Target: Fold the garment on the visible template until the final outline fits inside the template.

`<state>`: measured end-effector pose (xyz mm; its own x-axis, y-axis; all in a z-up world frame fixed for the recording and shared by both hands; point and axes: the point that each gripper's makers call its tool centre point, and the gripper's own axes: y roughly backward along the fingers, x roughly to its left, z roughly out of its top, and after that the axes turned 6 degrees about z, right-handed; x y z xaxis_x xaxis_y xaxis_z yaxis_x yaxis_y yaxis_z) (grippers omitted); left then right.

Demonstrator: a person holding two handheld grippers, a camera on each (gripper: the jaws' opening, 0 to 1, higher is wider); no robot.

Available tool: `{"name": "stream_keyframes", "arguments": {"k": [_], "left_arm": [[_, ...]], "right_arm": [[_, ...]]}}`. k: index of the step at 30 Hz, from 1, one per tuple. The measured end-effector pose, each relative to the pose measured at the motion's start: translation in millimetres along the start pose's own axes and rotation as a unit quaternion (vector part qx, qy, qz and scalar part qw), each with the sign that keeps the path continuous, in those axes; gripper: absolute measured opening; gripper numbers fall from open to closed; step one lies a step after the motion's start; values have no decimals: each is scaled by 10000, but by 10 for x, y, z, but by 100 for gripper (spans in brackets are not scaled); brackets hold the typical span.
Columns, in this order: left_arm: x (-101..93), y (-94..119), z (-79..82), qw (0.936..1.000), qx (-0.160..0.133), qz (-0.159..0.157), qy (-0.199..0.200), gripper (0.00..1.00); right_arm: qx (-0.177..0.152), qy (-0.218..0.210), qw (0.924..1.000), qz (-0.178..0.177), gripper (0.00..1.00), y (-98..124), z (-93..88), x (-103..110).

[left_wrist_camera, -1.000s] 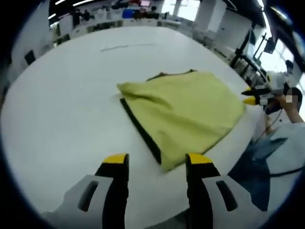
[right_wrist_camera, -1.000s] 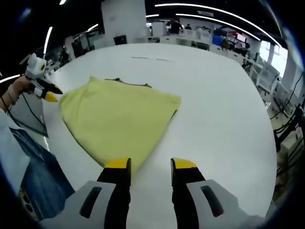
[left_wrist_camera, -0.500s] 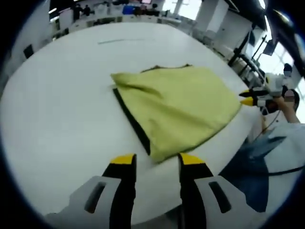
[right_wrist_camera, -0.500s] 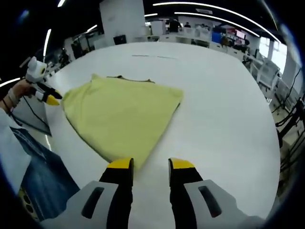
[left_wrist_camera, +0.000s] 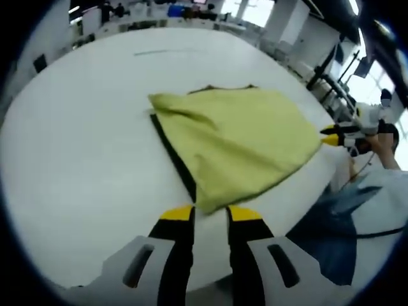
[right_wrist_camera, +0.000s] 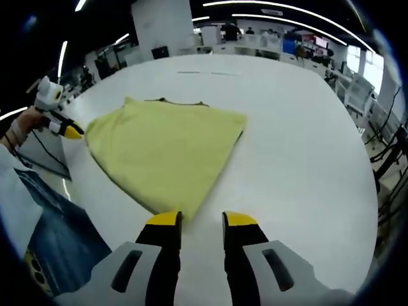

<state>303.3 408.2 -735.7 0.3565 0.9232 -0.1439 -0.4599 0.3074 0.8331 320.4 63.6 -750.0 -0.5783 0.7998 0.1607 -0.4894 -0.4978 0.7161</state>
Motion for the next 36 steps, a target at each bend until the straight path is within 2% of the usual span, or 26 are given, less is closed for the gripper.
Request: {"name": "stream_keyframes", "arguments": {"k": [10,15,23,32,36], "left_arm": [[-76,-67,11,9999,83,-96,38,15],[-39,-80,22,10000,37,-6,56,16],[-7,-188,-8,9999,59,46,147,9],[30,-217,-16,9997,49,79,213,6],[57,-223,-31,9997,66,118,225,1]], "right_arm": [[40,4,10000,44,25,-20,-20,26],[38,-7,10000,51,24,-17,-42,43],[23,-113,9999,94,20,-20,-62,74],[30,-237,9996,128,20,-16,-109,88],[65,-255,9995,176,20,-35,-131,117]]}}
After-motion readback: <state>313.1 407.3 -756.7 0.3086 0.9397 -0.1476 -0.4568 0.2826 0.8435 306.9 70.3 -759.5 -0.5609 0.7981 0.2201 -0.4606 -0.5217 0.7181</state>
